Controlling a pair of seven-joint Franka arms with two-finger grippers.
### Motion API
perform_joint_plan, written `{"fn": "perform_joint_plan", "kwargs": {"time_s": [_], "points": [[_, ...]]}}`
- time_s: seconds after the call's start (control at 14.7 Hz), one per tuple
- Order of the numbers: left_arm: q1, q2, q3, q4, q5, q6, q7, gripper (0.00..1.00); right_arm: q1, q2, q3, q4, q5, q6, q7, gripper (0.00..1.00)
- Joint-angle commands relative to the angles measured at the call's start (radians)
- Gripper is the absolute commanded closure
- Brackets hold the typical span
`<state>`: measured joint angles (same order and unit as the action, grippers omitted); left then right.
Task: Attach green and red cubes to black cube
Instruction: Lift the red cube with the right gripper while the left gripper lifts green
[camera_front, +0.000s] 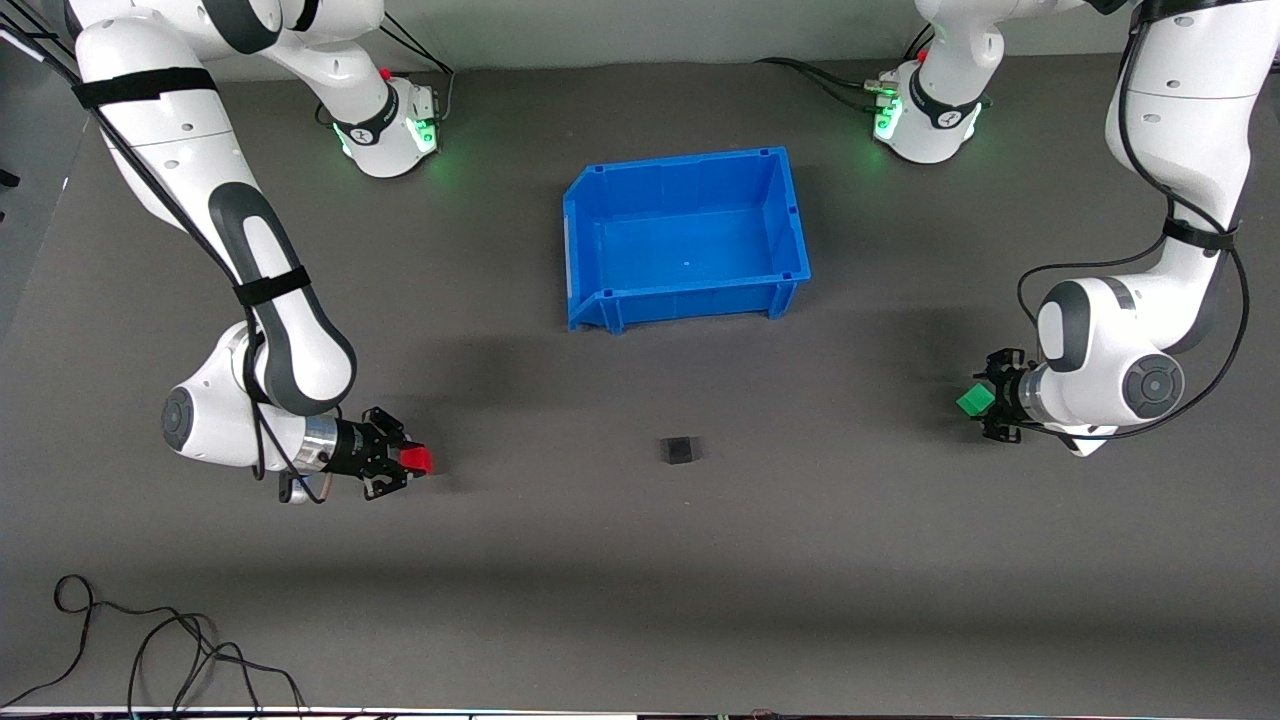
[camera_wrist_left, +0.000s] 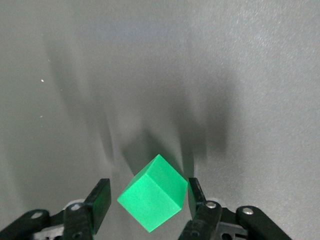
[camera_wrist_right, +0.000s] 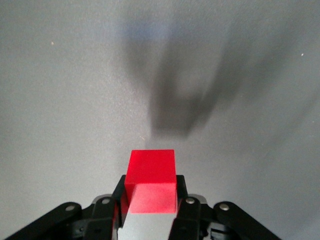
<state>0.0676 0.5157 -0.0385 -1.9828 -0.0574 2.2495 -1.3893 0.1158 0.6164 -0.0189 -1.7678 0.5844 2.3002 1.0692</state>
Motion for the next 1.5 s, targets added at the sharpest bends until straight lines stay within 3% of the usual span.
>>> {"fn": "perform_joint_plan", "kwargs": {"time_s": [0.0,0.07,0.2,0.27,0.41,0.68,0.95,1.16,1.43], "points": [[-0.032,-0.009,0.011,-0.016,0.010,-0.008,-0.027,0.51,0.015,-0.004,-0.006,0.002,0.015,0.008,0.011,0.69],[-0.029,-0.012,0.011,-0.014,0.010,-0.011,-0.025,0.67,0.018,-0.003,-0.006,0.002,0.015,0.008,0.011,0.68],[-0.029,-0.013,0.011,-0.007,0.011,-0.013,-0.022,0.90,0.021,-0.003,-0.006,0.002,0.015,0.008,0.009,0.66],[-0.029,-0.013,0.012,0.001,0.011,-0.021,-0.022,0.97,0.021,-0.001,-0.006,0.002,0.015,0.008,0.009,0.67],[-0.031,-0.011,0.011,0.051,0.010,-0.066,-0.028,1.00,0.028,-0.001,-0.006,0.002,0.015,0.008,0.011,0.67],[-0.038,-0.006,0.009,0.116,-0.001,-0.122,-0.071,0.96,0.063,-0.006,-0.004,0.019,0.017,0.008,0.050,0.67],[-0.003,0.009,0.017,0.102,0.112,-0.156,-0.056,0.67,0.070,-0.003,-0.004,0.024,0.017,0.008,0.067,0.67],[0.018,0.017,0.017,0.068,0.174,-0.143,-0.039,0.58,0.068,0.008,-0.004,0.022,0.017,0.008,0.055,0.67],[0.027,0.020,0.017,0.078,0.172,-0.131,-0.028,0.51,0.067,0.022,-0.006,0.024,0.009,0.009,0.051,0.67]]}}
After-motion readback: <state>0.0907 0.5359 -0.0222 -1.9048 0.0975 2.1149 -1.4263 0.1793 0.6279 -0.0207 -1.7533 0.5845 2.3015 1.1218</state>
